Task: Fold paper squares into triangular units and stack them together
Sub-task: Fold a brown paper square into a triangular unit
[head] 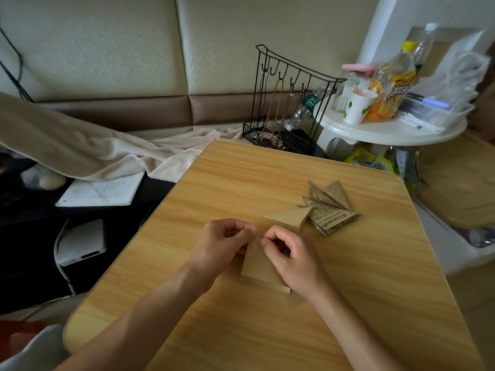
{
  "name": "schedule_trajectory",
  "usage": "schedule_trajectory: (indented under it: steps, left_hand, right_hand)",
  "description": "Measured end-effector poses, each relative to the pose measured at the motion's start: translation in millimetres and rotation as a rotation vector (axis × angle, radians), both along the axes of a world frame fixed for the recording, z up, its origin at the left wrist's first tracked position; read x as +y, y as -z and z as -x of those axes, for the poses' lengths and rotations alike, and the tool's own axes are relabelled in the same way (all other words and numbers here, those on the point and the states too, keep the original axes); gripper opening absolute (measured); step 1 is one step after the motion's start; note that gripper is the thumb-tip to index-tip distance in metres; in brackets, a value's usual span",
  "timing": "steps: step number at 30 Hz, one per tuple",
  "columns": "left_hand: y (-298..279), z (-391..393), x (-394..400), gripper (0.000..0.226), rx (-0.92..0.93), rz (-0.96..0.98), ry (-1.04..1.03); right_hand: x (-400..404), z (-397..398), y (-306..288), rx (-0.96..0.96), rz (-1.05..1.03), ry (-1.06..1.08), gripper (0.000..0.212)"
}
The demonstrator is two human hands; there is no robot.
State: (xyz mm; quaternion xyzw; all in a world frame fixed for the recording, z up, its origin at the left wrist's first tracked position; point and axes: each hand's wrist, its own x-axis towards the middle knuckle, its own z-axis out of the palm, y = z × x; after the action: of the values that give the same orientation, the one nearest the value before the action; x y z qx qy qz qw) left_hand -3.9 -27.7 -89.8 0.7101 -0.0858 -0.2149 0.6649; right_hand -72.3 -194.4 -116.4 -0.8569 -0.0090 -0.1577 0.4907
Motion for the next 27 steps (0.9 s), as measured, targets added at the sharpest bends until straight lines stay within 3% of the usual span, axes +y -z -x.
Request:
schedule_trajectory:
  steps: [21, 27]
  left_hand:
    - [-6.1, 1.3, -2.4, 0.01, 0.036, -0.018, 0.061]
    - [-4.3, -4.6, 0.1, 0.012, 0.005, -0.004, -0.051]
  right_hand:
    - [-1.5, -0.1, 2.1, 0.03, -0.041, -0.027, 0.024]
    - [-0.5, -0.1, 1.8, 0.0, -0.003, -0.024, 0.024]
